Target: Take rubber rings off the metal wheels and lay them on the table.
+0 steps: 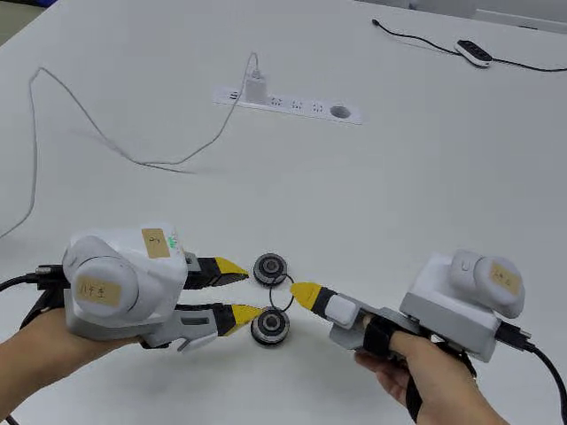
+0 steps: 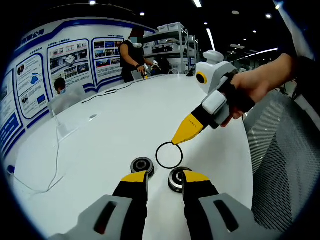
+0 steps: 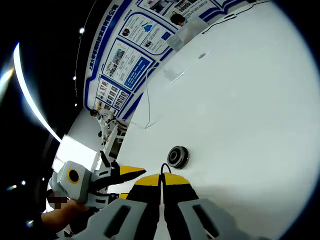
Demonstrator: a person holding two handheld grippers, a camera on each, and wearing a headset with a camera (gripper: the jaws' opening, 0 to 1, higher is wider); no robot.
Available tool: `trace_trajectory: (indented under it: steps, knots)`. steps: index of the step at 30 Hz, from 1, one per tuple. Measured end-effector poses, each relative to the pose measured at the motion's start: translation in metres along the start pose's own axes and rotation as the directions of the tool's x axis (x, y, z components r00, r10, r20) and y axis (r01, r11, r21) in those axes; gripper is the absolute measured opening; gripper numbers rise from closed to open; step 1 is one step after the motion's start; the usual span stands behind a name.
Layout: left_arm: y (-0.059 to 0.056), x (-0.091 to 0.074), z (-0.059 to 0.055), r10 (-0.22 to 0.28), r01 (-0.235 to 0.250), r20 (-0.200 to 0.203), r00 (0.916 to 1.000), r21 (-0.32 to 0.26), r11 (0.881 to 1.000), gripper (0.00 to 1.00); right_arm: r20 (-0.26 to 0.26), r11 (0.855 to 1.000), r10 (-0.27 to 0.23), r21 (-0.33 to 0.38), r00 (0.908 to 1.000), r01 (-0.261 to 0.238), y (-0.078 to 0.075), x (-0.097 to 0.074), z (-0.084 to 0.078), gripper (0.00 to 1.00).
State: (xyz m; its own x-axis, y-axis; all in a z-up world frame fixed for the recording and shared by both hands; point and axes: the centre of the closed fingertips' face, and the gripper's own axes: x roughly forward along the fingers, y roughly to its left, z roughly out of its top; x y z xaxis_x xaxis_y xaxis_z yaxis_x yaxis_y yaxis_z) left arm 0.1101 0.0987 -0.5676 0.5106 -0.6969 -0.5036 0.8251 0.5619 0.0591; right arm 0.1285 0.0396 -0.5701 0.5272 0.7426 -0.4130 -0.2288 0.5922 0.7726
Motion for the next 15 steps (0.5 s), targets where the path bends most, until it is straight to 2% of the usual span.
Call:
trace_trajectory:
  steps: [2, 7, 10, 15]
  knots:
    - [0.0, 0.001, 0.002, 0.007, -0.007, 0.002, 1.0, 0.007, 1.0, 0.34, 0.012, 0.999, -0.034, 0.012, 0.9994, 0.033, -0.013, -0.005, 0.002, 0.02]
    - [-0.002, 0.002, 0.003, 0.0, 0.0, 0.005, 1.0, 0.007, 1.0, 0.34, 0.034, 0.994, -0.11, 0.026, 0.9934, 0.109, -0.038, -0.017, 0.003, 0.02]
    - [-0.002, 0.003, 0.004, 0.001, -0.001, 0.006, 1.0, 0.004, 1.0, 0.34, 0.049, 0.99, -0.139, 0.03, 0.9891, 0.138, -0.047, -0.022, 0.006, 0.02]
    - [-0.004, 0.005, 0.005, -0.008, 0.008, 0.011, 0.9999, -0.004, 1.0, 0.35, 0.053, 0.979, -0.203, -0.012, 0.9778, 0.204, -0.059, -0.027, 0.005, 0.02]
